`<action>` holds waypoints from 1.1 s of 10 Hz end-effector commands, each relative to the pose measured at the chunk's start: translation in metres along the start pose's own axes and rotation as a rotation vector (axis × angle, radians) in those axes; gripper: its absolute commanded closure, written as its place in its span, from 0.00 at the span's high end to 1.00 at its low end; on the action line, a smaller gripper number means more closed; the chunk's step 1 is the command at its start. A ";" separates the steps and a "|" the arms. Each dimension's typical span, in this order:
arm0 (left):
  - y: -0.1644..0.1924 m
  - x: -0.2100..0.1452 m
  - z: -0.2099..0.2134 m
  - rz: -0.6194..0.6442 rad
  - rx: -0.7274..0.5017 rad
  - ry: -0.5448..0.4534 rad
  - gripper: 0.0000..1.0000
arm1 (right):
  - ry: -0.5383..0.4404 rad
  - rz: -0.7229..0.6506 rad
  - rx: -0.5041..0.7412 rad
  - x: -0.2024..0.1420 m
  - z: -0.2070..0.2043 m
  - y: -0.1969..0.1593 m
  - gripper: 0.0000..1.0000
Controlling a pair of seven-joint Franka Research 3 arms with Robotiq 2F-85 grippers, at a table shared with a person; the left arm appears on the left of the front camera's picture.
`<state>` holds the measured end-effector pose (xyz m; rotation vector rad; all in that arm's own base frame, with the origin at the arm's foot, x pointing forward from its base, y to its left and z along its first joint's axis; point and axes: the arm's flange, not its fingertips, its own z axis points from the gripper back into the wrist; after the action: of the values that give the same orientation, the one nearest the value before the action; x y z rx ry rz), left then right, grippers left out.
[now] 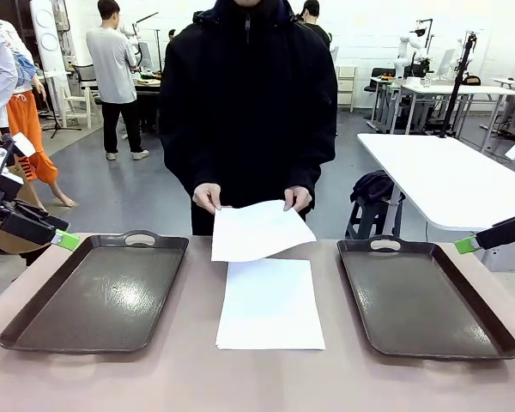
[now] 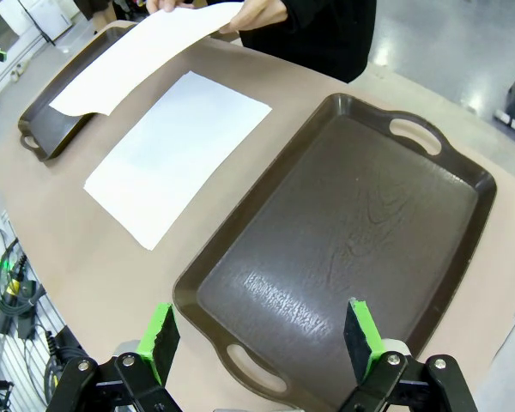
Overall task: Sort the A4 documents.
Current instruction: Receive the A4 Paper.
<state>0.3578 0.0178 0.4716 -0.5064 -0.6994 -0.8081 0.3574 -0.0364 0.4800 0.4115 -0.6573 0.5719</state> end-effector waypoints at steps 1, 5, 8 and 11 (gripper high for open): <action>0.002 -0.001 0.001 -0.017 -0.012 -0.021 1.00 | -0.004 -0.001 0.012 -0.001 -0.001 -0.001 1.00; 0.002 -0.001 0.001 -0.017 -0.012 -0.021 1.00 | -0.004 -0.001 0.012 -0.001 -0.001 -0.001 1.00; 0.002 -0.001 0.001 -0.017 -0.012 -0.021 1.00 | -0.004 -0.001 0.012 -0.001 -0.001 -0.001 1.00; 0.002 -0.001 0.001 -0.017 -0.012 -0.021 1.00 | -0.004 -0.001 0.012 -0.001 -0.001 -0.001 1.00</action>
<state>0.3578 0.0178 0.4716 -0.5066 -0.6993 -0.8081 0.3574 -0.0364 0.4800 0.4115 -0.6573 0.5719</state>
